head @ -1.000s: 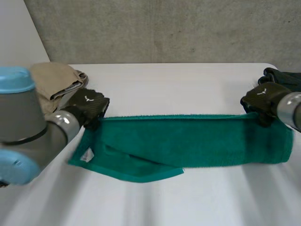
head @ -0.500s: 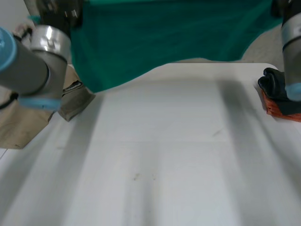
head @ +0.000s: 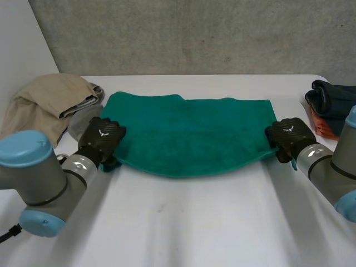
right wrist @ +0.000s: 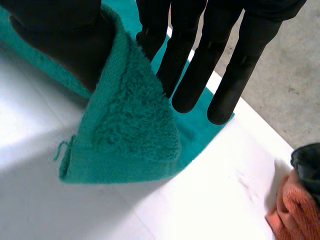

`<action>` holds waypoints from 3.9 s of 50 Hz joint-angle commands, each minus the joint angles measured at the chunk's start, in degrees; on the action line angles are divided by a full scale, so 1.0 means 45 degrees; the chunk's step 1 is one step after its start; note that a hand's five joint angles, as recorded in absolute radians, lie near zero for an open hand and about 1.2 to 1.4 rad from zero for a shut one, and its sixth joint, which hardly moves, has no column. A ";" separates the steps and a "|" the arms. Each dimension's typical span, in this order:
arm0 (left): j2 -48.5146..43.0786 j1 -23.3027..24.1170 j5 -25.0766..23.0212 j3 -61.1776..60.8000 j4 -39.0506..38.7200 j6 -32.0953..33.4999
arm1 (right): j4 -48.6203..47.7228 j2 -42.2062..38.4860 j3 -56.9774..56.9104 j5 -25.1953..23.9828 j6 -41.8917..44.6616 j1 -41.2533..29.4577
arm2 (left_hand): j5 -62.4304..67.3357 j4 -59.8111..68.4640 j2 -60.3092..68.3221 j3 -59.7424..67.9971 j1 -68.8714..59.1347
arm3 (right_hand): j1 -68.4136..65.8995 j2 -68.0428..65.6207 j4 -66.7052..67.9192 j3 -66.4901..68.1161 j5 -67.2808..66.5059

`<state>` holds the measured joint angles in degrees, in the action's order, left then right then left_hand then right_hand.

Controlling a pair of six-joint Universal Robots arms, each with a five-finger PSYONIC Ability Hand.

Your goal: Fold the laundry.

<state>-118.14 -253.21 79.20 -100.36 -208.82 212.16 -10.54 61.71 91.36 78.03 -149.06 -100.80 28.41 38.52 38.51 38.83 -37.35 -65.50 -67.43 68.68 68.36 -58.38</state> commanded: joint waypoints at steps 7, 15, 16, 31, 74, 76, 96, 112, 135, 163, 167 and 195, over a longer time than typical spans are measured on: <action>-0.0778 -0.1427 -0.1818 0.0602 0.1112 -0.0954 | 0.0077 0.0055 -0.0010 0.0083 -0.0331 0.0271 | 0.0312 0.0289 0.0290 0.0219 -0.0548 | -0.3222 -0.2793 0.2515 0.2587 -0.2582; -0.0895 -0.1505 -0.1585 0.0622 0.1132 -0.0935 | 0.0038 0.0055 -0.0030 0.0239 -0.0469 0.0310 | 0.1950 0.1927 0.1928 0.1857 -0.2186 | -0.3222 -0.2793 0.2515 0.2587 -0.2582; -0.0915 -0.1505 -0.1507 0.0622 0.1112 -0.0916 | 0.0058 0.0094 -0.0030 0.0239 -0.0469 0.0310 | 0.2956 0.2933 0.2934 0.2863 -0.3192 | -0.3222 -0.2793 0.2515 0.2587 -0.2582; 0.5056 -0.0998 -0.0627 -0.0023 0.2087 -0.1033 | 0.3837 0.4521 -0.0925 0.0200 0.1207 0.0563 | 0.9241 0.9218 0.9219 0.9148 -0.9477 | -0.3222 -0.2793 0.2515 0.2587 -0.2582; -0.1366 -0.0001 0.1209 1.0954 -0.0602 0.1430 | -0.2396 -0.0260 -0.9151 0.3617 0.1038 -0.0685 | 0.9241 0.9218 0.9219 0.9148 -0.9477 | -0.3222 -0.2793 0.2515 0.2587 -0.2582; -0.0666 -0.0098 0.1287 1.0818 -0.1811 0.0671 | -0.2928 -0.0063 -0.9151 0.3696 0.0860 -0.0725 | 0.9241 0.9218 0.9219 0.9148 -0.9477 | -0.3222 -0.2793 0.2515 0.2587 -0.2582; -0.0541 -0.0119 0.0741 0.4415 -0.1252 -0.0350 | -0.0979 -0.1760 -0.6437 0.2095 0.0820 -0.0588 | 0.9241 0.9218 0.9219 0.9148 -0.9477 | -0.3222 -0.2793 0.2515 0.2587 -0.2582; 0.1230 0.0136 0.0252 -0.0412 0.3294 0.1934 | 0.5131 -0.0026 -0.1733 0.1899 0.3726 0.0387 | 0.9241 0.9218 0.9219 0.9148 -0.9477 | -0.3222 -0.2793 0.2515 0.2587 -0.2582; 0.1217 0.0526 0.0349 0.2122 0.7268 0.3420 | 0.5119 0.1444 -0.0106 0.2114 0.5823 0.1640 | 0.9241 0.9218 0.9219 0.9148 -0.9477 | -0.3222 -0.2793 0.2515 0.2587 -0.2582; -0.5661 0.1112 0.0817 0.9333 0.2285 0.3225 | -0.0841 -0.3890 -0.5557 0.4027 0.4492 -0.0178 | 0.4768 0.4745 0.4747 0.4675 -0.5004 | 0.9179 0.9608 -0.9886 -0.9815 0.9819; -0.5564 0.1521 0.0701 0.8884 0.1855 0.3127 | -0.0684 -0.3891 -0.5480 0.4866 0.4395 -0.0392 | -0.4648 -0.4671 -0.4670 -0.4741 0.4412 | 1.2333 1.2762 -1.3040 -1.2969 1.2973; 0.0745 0.1561 0.0642 0.1012 0.0546 -0.2185 | 0.1114 0.0330 0.1142 -0.0523 0.1367 0.2771 | -0.6314 -0.6337 -0.6336 -0.6407 0.6079 | 0.8097 0.8526 -0.8804 -0.8732 0.8737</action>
<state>-114.72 -246.46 82.08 -93.71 -204.08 202.94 -1.52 65.58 96.32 74.97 -143.68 -89.27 2.74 11.75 12.10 12.54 -11.28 -19.38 -18.83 19.62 19.52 -10.19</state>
